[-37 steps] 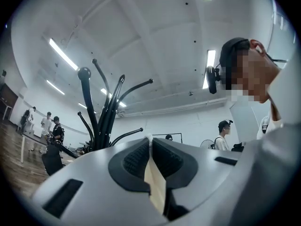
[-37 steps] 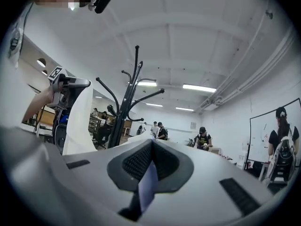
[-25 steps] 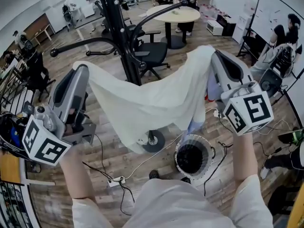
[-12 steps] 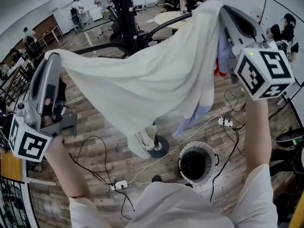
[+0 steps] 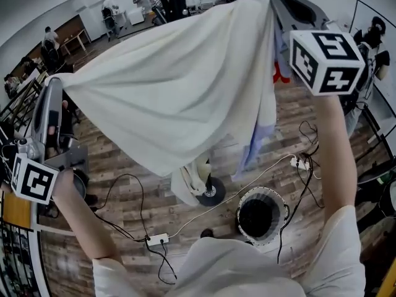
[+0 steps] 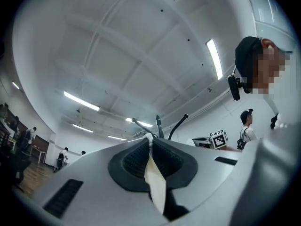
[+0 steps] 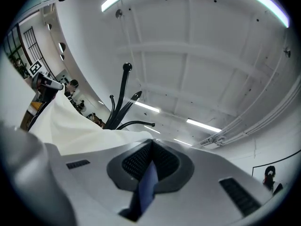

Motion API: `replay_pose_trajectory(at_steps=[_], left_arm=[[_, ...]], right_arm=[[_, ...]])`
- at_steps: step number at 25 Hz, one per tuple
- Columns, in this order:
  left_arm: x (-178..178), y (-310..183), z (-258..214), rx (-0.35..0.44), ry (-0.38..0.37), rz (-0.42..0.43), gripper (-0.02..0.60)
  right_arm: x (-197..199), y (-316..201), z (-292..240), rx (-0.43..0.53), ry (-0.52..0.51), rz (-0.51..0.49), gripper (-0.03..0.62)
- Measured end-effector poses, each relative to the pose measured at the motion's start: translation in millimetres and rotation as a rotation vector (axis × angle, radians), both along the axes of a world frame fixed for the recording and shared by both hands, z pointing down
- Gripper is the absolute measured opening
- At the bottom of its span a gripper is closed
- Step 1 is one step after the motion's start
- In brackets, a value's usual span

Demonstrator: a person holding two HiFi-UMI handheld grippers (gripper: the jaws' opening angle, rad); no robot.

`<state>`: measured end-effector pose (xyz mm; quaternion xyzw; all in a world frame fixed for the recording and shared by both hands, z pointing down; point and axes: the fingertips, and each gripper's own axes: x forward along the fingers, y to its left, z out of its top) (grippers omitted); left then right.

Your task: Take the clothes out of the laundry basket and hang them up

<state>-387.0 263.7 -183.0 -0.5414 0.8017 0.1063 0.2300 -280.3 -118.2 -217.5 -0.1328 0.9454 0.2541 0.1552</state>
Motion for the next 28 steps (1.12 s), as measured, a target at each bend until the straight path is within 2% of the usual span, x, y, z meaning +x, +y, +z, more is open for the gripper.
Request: replay_pose_trajectory(at_steps=[7, 17, 28], left_arm=[[-27.8, 2.2, 33.0, -0.041, 0.066, -0.063, 0.035], [-74.5, 3.4, 81.8, -0.107, 0.160, -0.153, 0.035], [-130.9, -7.2, 153.7, -0.199, 0.273, -0.209, 0.035]], right_arm=[[-29.2, -3.3, 44.3, -0.024, 0.073, -0.016, 0.006], [-57.1, -18.4, 105.2, -0.047, 0.190, 0.012, 0.006], [-77.4, -23.8, 166.5, -0.089, 0.300, 0.030, 0.006]])
